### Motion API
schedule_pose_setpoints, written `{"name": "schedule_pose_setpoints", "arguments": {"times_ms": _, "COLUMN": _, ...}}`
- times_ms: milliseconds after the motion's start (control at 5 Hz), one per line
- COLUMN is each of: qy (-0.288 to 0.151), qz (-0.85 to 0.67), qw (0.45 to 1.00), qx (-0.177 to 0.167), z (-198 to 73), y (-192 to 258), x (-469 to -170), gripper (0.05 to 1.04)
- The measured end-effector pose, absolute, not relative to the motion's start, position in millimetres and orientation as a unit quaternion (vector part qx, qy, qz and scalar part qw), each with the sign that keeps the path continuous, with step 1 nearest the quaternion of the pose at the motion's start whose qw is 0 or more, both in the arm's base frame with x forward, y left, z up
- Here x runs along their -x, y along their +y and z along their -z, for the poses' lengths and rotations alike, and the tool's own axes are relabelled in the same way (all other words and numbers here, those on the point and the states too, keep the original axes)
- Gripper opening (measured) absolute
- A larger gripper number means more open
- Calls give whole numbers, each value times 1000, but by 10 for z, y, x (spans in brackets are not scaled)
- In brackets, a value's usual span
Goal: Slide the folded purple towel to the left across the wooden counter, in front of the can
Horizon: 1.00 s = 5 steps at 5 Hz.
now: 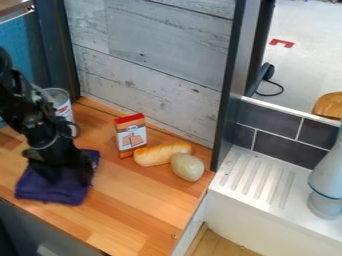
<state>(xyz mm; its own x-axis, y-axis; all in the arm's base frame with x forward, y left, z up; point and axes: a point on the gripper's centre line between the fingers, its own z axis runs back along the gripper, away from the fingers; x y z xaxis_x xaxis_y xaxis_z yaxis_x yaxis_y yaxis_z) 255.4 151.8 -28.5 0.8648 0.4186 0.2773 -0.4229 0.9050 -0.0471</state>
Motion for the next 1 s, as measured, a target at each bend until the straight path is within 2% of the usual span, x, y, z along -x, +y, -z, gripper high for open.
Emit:
{"name": "schedule_pose_setpoints", "arguments": {"times_ms": 400, "qy": -134, "qz": -251, "qw": 959, "qx": -12, "z": 282, "y": 1879, "x": -2438, "gripper": 1000}}
{"name": "schedule_pose_setpoints", "arguments": {"times_ms": 600, "qy": -136, "qz": -251, "qw": 958, "qx": -14, "z": 252, "y": 1884, "x": -2407, "gripper": 1000}}
{"name": "schedule_pose_setpoints", "arguments": {"times_ms": 800, "qy": -158, "qz": -272, "qw": 949, "qx": -35, "z": -99, "y": 1805, "x": -2218, "gripper": 999}}
{"name": "schedule_pose_setpoints", "arguments": {"times_ms": 1000, "qy": -258, "qz": -310, "qw": 913, "qx": -57, "z": -652, "y": 1785, "x": -1892, "gripper": 999}}
